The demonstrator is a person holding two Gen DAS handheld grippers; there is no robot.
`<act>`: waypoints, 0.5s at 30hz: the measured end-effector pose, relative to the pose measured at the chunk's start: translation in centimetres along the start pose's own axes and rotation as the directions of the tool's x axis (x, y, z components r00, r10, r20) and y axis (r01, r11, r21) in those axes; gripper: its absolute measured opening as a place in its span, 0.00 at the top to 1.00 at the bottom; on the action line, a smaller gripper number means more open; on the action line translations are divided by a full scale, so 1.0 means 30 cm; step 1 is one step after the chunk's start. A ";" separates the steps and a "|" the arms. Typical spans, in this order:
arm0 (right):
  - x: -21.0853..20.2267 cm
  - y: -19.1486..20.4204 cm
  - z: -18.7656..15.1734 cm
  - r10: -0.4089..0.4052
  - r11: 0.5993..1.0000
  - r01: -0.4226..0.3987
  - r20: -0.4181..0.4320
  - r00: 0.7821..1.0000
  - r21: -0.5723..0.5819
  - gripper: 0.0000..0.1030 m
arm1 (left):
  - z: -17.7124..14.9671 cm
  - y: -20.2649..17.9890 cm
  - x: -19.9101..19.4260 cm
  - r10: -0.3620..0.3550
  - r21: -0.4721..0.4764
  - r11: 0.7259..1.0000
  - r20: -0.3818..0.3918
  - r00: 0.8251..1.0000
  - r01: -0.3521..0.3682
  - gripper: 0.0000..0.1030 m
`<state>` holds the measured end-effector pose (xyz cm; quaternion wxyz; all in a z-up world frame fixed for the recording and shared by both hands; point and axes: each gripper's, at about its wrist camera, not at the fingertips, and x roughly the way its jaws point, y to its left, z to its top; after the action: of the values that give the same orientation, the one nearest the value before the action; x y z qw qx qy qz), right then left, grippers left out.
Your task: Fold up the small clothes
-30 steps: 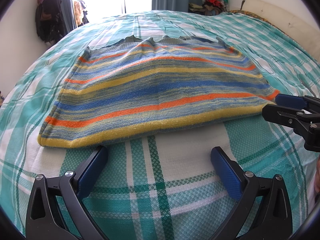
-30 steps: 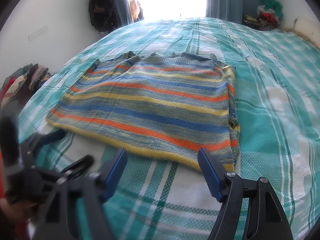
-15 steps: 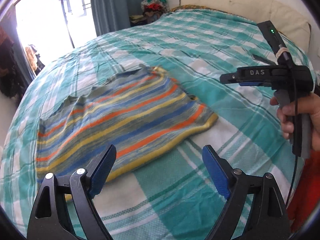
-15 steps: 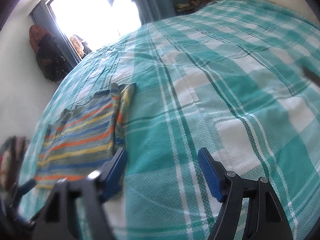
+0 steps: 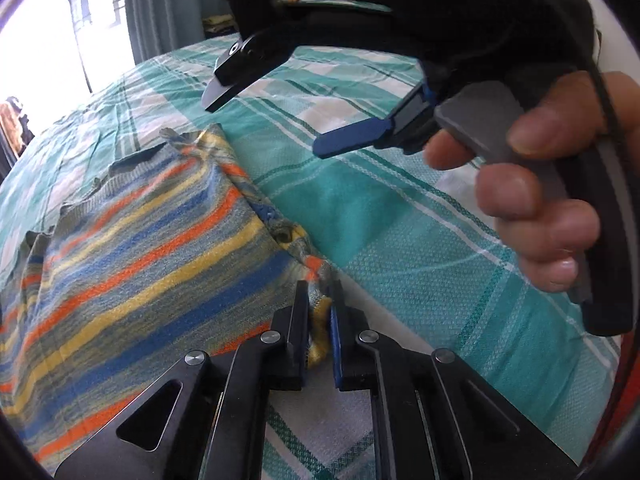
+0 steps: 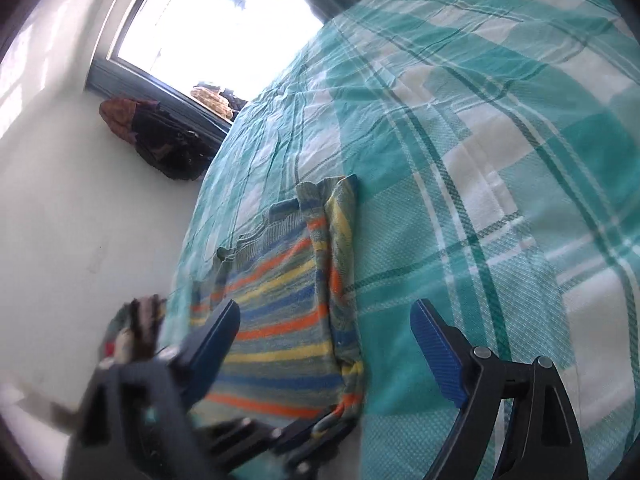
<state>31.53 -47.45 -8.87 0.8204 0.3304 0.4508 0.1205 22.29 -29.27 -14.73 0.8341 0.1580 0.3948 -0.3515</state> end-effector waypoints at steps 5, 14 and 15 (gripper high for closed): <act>0.317 0.032 0.133 -0.104 0.994 0.100 -0.162 0.981 -0.036 0.27 | 0.008 0.041 -0.056 -0.042 -0.068 0.997 0.049 0.998 0.046 0.94; 0.314 0.366 0.190 -0.014 0.993 0.001 -0.107 0.994 -0.121 0.92 | -0.136 0.389 -0.426 0.034 -0.420 0.905 0.219 0.975 0.063 0.94; 0.335 0.440 0.180 0.009 0.989 -0.026 -0.115 0.993 -0.147 0.92 | -0.169 0.437 -0.461 0.055 -0.466 0.883 0.222 0.973 0.056 0.94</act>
<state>42.94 -34.87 -4.89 0.8146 0.2651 0.4837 0.1795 22.73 -10.92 -7.52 0.8873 -0.0899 0.3691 -0.2616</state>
